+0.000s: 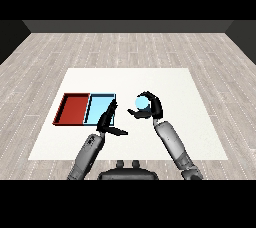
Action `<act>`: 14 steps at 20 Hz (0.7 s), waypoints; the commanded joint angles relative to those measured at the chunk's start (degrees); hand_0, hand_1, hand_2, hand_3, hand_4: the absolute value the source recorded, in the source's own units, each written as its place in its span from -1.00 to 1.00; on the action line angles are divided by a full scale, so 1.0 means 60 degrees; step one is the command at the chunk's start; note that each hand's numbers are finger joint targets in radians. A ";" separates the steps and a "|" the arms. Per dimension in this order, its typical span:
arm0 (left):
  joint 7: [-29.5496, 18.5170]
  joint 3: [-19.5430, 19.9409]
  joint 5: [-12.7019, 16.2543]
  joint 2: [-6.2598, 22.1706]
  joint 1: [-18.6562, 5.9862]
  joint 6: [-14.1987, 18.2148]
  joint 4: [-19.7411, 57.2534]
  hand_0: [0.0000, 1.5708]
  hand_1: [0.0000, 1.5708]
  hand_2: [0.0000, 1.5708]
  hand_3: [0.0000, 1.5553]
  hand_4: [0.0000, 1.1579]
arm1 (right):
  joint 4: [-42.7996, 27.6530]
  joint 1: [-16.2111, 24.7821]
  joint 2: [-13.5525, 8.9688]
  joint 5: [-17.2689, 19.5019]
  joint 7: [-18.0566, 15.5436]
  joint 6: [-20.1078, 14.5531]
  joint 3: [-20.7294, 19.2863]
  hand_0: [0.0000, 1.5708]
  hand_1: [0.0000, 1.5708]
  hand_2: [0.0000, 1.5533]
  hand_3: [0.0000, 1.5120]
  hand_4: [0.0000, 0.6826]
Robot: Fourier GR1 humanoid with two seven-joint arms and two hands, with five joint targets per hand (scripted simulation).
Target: Pick the blue can and put it in the blue box
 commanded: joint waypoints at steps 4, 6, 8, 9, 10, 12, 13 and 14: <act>-0.0112 -0.1599 0.0589 -0.0004 -0.0094 0.1571 0.0261 -1.00 -1.00 -1.00 -1.00 -1.00 | 0.0145 -0.0212 0.0299 0.0561 0.0146 0.0585 -0.0339 0.89 0.89 0.89 0.85 0.79; -0.0273 -0.0433 0.0481 -0.0004 -0.0140 0.0420 0.0459 -1.00 -1.00 -1.00 -1.00 -1.00 | 0.0167 -0.0467 0.0662 0.0762 0.0129 0.0756 -0.0492 0.90 0.90 0.89 0.85 0.79; -0.1033 -0.0586 0.1103 -0.0004 -0.1041 0.0710 0.2112 -1.00 -1.00 -1.00 -1.00 -1.00 | -0.0427 0.0310 0.0808 0.0903 -0.0038 0.0512 -0.0224 0.89 0.89 0.89 0.85 0.77; -0.0322 -0.0566 0.1095 -0.0004 -0.1136 0.0933 0.1538 -1.00 -1.00 -1.00 -1.00 -1.00 | -0.0432 0.0370 0.0814 0.0881 -0.0150 0.0783 -0.0314 0.88 0.88 0.89 0.85 0.78; -0.1037 -0.0829 0.1131 -0.0004 -0.0533 0.0720 0.1689 -1.00 -1.00 -1.00 -1.00 -1.00 | -0.0689 0.0696 0.0927 0.1010 0.0035 0.0729 0.0012 0.88 0.88 0.89 0.85 0.77; -0.0291 -0.1329 0.1520 -0.0004 -0.1144 0.1484 0.1392 -1.00 -1.00 -1.00 -1.00 -1.00 | 0.0446 -0.0040 0.0934 0.0719 -0.0421 0.0180 0.0279 0.89 0.89 0.89 0.85 0.77; 0.0265 -0.1099 0.0960 -0.0004 -0.0649 0.1298 0.0684 -1.00 -1.00 -1.00 -1.00 -1.00 | 0.0186 0.0042 0.0936 0.0582 -0.0471 0.0077 0.0335 0.89 0.89 0.89 0.85 0.79; -0.0004 -0.0832 0.1138 -0.0004 -0.0953 0.1146 0.1133 -1.00 -1.00 -1.00 -1.00 -1.00 | 0.0836 -0.0504 0.0938 0.0261 -0.0589 -0.0076 0.0310 0.89 0.89 0.89 0.85 0.81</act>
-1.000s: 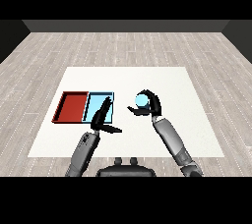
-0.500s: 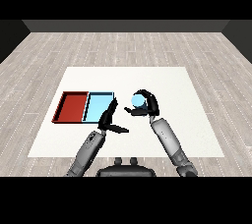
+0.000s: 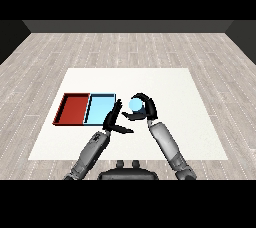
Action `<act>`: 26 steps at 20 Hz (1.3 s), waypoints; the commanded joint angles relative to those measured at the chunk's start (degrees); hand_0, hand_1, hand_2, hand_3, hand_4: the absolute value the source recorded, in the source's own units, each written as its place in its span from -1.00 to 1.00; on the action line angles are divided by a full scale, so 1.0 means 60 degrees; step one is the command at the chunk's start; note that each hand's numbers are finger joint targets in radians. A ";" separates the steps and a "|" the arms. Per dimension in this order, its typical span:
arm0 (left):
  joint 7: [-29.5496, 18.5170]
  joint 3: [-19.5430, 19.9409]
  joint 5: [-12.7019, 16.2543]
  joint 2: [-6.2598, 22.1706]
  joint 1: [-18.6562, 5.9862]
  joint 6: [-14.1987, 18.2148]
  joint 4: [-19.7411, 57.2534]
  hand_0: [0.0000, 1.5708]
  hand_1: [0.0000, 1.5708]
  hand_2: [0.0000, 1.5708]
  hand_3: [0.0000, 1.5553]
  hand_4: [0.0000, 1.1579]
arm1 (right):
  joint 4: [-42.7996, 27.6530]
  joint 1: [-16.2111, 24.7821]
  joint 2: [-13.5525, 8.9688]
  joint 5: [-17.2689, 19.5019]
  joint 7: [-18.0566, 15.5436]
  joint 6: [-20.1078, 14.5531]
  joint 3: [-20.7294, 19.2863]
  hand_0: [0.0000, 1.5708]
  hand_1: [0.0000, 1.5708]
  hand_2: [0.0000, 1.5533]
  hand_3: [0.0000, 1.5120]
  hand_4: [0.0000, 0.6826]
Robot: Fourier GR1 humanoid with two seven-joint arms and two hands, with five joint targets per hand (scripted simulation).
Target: Pick the blue can and put it in the blue box
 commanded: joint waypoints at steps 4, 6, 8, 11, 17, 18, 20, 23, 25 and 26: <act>-0.0081 -0.0008 0.0521 -0.0001 -0.0395 -0.0257 0.0543 -1.00 -1.00 -1.00 -1.00 -1.00 | 0.0373 -0.0742 0.0106 0.0025 0.0265 -0.0047 -0.0023 0.88 0.88 0.88 0.84 0.78; 0.0052 -0.0751 0.0420 -0.0001 -0.0167 0.0705 0.0094 -1.00 -1.00 -1.00 -1.00 -1.00 | 0.0399 -0.0186 0.0108 -0.0155 -0.0281 0.0618 -0.0375 0.87 0.87 0.88 0.84 0.79; -0.0025 0.0353 0.0367 -0.0001 -0.0624 -0.0276 0.0818 -1.00 -1.00 -1.00 -1.00 -1.00 | -0.0133 -0.0457 0.0108 0.0046 0.0612 -0.0537 0.0937 0.89 0.89 0.88 0.84 0.78; -0.0237 -0.0167 0.0438 -0.0001 -0.0091 -0.0027 0.0470 -1.00 -1.00 -1.00 -1.00 -1.00 | -0.0006 -0.0038 0.0109 0.0025 -0.0259 -0.0314 0.0789 0.89 0.89 0.88 0.85 0.78; -0.0735 -0.0517 0.0778 -0.0001 -0.0653 0.0420 0.0877 -1.00 -1.00 -1.00 -1.00 -1.00 | 0.0985 -0.1139 0.0109 -0.0788 -0.0160 -0.0143 0.0247 0.85 0.85 0.87 0.84 0.79; -0.0545 -0.0769 0.0891 -0.0001 -0.0586 0.0550 0.0902 -1.00 -1.00 -1.00 -1.00 -1.00 | 0.1533 -0.1252 0.0110 -0.1365 -0.0703 -0.0504 0.0593 0.86 0.86 0.87 0.84 0.84; -0.0936 -0.0590 0.1215 -0.0001 -0.1162 0.0318 0.1534 -1.00 -1.00 -1.00 -1.00 -1.00 | 0.0789 -0.0432 0.0110 -0.1303 -0.0930 -0.0205 0.0414 0.85 0.85 0.88 0.84 0.80; -0.1317 -0.1366 0.1761 -0.0001 -0.1466 0.0958 0.1671 -1.00 -1.00 -1.00 -1.00 -1.00 | 0.0627 -0.0736 0.0110 -0.1702 -0.0504 -0.0423 0.0690 0.84 0.84 0.87 0.83 0.73; -0.1627 -0.1305 0.1754 -0.0001 -0.1700 0.0937 0.2283 -1.00 -1.00 -1.00 -1.00 -1.00 | 0.0741 -0.0681 0.0110 -0.1894 -0.0730 -0.0817 0.0946 0.86 0.86 0.87 0.84 0.75; -0.1187 -0.1250 0.1923 -0.0001 -0.1493 0.0640 0.1743 -1.00 -1.00 -1.00 -1.00 -1.00 | 0.0303 -0.0278 0.0110 -0.1769 -0.0751 -0.0811 0.1048 0.86 0.86 0.88 0.84 0.75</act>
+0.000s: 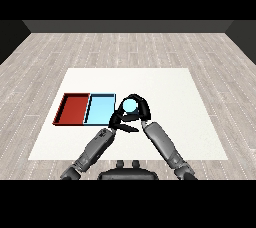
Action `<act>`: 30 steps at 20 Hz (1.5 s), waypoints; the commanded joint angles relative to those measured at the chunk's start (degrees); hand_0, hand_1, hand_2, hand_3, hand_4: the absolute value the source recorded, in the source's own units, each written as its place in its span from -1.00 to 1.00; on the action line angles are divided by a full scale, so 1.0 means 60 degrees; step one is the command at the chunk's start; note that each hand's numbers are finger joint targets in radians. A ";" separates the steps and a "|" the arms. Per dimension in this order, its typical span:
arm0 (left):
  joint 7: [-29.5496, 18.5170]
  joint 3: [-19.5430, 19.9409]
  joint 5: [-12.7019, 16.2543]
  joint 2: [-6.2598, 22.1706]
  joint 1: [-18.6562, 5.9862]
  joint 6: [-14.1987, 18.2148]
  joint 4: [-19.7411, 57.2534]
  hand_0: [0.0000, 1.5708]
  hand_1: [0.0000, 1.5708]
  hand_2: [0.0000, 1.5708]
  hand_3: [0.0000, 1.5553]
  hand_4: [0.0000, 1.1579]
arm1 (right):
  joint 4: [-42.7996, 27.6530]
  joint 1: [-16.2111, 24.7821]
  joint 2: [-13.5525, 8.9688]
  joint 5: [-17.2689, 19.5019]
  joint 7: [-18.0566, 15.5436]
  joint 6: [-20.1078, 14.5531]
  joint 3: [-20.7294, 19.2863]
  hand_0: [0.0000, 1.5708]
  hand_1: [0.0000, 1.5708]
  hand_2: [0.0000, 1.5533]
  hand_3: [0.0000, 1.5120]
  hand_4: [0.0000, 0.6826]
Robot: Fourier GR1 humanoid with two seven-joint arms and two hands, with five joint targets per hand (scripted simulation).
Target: Pick the blue can and put it in the blue box
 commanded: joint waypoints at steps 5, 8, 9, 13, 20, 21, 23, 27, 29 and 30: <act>0.0437 -0.0066 -0.0116 0.0000 -0.0132 0.0247 -0.0014 -1.00 -1.00 -1.00 -1.00 -0.36 | -0.0063 0.0251 0.0002 -0.0704 -0.0415 0.0042 0.0047 0.87 0.87 0.87 0.83 0.76; 0.0763 -0.1126 0.0552 0.0000 -0.0859 0.1686 0.0211 -1.00 -1.00 -1.00 -1.00 -0.13 | -0.0107 -0.0428 0.0002 -0.1252 -0.0097 -0.0941 0.0839 0.88 0.88 0.89 0.85 0.74; 0.0491 -0.0734 0.0639 0.0000 -0.0982 0.1415 0.0713 -1.00 -1.00 -1.00 -1.00 -0.08 | 0.0181 0.0133 0.0002 -0.1561 -0.0898 -0.0874 0.1149 0.88 0.88 0.89 0.85 0.76; -0.0705 -0.0657 0.2023 0.0001 -0.0744 0.1272 0.0980 0.09 0.09 0.20 -0.01 -0.01 | 0.0552 -0.0220 0.0000 -0.2036 -0.1269 -0.0414 0.0564 0.85 0.85 0.87 0.84 0.80; -0.1051 -0.0868 0.2823 0.0005 -0.1054 0.1272 0.1231 1.00 1.00 1.00 0.93 0.58 | -0.0219 0.0009 -0.0003 -0.2363 -0.0938 -0.1282 0.1229 0.84 0.84 0.85 0.84 0.81; -0.1306 -0.0420 0.2294 0.0006 -0.0913 0.0806 0.1388 1.00 1.00 1.00 0.93 0.65 | 0.0105 0.0125 -0.0003 -0.2296 -0.1208 -0.0833 0.1024 0.83 0.83 0.86 0.84 0.81; -0.1472 -0.0620 0.2818 0.0007 -0.1497 0.1033 0.1817 1.00 1.00 1.00 0.94 0.78 | -0.1190 0.0627 -0.0133 -0.1641 -0.0510 -0.1021 0.1184 0.81 0.81 0.86 0.84 0.75; -0.2876 -0.1204 0.2798 0.0004 -0.0698 0.1438 0.1531 1.00 1.00 1.00 0.98 0.82 | -0.0273 0.0634 -0.0058 -0.2503 -0.1183 0.0327 0.0680 0.48 0.48 0.60 0.45 0.16; -0.2631 -0.1011 0.2905 0.0003 -0.1215 0.1508 0.1669 1.00 1.00 1.00 0.97 0.94 | 0.0344 -0.0281 -0.0433 -0.2070 -0.0422 0.0435 0.0308 -1.00 -1.00 -1.00 -1.00 -1.00; -0.2665 -0.1026 0.2942 0.0002 -0.1237 0.1504 0.1710 1.00 1.00 1.00 0.97 0.94 | -0.0199 0.0187 -0.0150 -0.1532 -0.0357 0.0048 0.0864 -1.00 -1.00 -1.00 -1.00 -1.00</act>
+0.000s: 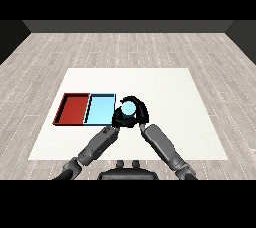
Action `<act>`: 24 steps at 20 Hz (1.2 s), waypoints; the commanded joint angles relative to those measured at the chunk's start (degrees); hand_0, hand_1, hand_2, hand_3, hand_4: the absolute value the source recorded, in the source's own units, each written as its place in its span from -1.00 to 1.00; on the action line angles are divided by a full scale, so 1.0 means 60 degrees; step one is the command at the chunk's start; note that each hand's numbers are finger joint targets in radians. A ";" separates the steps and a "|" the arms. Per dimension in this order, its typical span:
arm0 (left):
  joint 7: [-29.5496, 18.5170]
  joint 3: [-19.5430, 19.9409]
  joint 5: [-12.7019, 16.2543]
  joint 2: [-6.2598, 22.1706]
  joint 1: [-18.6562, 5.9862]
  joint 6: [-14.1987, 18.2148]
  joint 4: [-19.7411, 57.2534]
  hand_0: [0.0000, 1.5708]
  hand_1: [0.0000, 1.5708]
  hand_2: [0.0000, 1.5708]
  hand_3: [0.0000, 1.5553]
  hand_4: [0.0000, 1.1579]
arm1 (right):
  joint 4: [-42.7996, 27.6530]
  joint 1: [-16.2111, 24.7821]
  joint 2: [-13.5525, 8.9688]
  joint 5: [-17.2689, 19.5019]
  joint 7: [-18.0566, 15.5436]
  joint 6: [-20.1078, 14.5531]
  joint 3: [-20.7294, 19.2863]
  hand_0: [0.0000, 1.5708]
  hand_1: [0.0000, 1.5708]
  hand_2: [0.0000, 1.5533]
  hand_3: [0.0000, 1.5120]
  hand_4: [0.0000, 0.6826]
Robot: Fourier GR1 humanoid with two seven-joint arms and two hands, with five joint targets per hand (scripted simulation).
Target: Pick the blue can and put it in the blue box
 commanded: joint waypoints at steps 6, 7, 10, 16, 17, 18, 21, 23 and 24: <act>0.0108 0.0104 -0.0192 -0.0044 0.0280 0.0164 -0.0683 1.00 1.00 1.00 0.96 0.96 | 0.0536 -0.0074 0.0142 0.0402 0.0038 0.0678 -0.0404 -1.00 -1.00 -1.00 -1.00 -1.00; -0.0347 0.0093 0.0458 -0.0044 -0.0663 -0.0109 0.0561 1.00 1.00 1.00 0.96 0.96 | -0.0851 0.0650 -0.0106 0.0923 0.0890 0.0623 -0.0116 -1.00 -1.00 -1.00 -1.00 -1.00; 0.0021 0.0713 -0.0511 -0.0043 -0.0270 -0.0192 0.0409 1.00 1.00 1.00 0.96 0.96 | -0.1092 0.0689 0.0141 0.0828 0.0848 0.0347 -0.0294 -1.00 -1.00 -1.00 -1.00 -1.00; 0.0400 0.0599 -0.0719 0.0167 0.0144 0.0623 -0.0513 1.00 1.00 1.00 0.98 0.99 | -0.1456 0.1218 -0.0206 0.0336 -0.0341 0.0955 -0.1168 -1.00 -1.00 -1.00 -1.00 -1.00; -0.0378 0.0501 -0.0919 0.0105 0.0454 0.0405 0.0062 1.00 1.00 1.00 0.97 0.99 | -0.1708 0.1407 -0.0432 -0.0125 -0.0395 0.1273 -0.1541 -1.00 -1.00 -1.00 -1.00 -1.00; 0.0062 0.1009 -0.0673 0.0483 -0.0384 0.0155 0.0393 1.00 1.00 1.00 0.97 0.99 | -0.2457 0.1869 -0.0598 -0.0291 -0.0460 0.1295 -0.1555 -1.00 -1.00 -1.00 -1.00 -1.00; -0.0128 0.1297 -0.0800 0.0794 -0.0381 0.0224 0.0446 1.00 1.00 1.00 0.97 0.99 | -0.2183 0.2048 -0.0536 -0.1154 -0.0860 0.1474 -0.2721 -1.00 -1.00 -1.00 -1.00 -1.00; 0.0362 0.1437 -0.0992 0.1178 -0.0745 0.0358 0.0461 1.00 1.00 1.00 0.97 0.99 | -0.2538 0.2371 -0.0542 -0.0983 -0.0946 0.1210 -0.2834 -1.00 -1.00 -1.00 -1.00 -1.00; 0.0496 0.1169 -0.1285 0.1289 -0.0376 0.0749 0.0064 1.00 1.00 1.00 0.95 0.98 | -0.2749 0.3437 -0.0515 -0.1119 -0.1369 0.1604 -0.2517 -1.00 -1.00 -1.00 -1.00 -1.00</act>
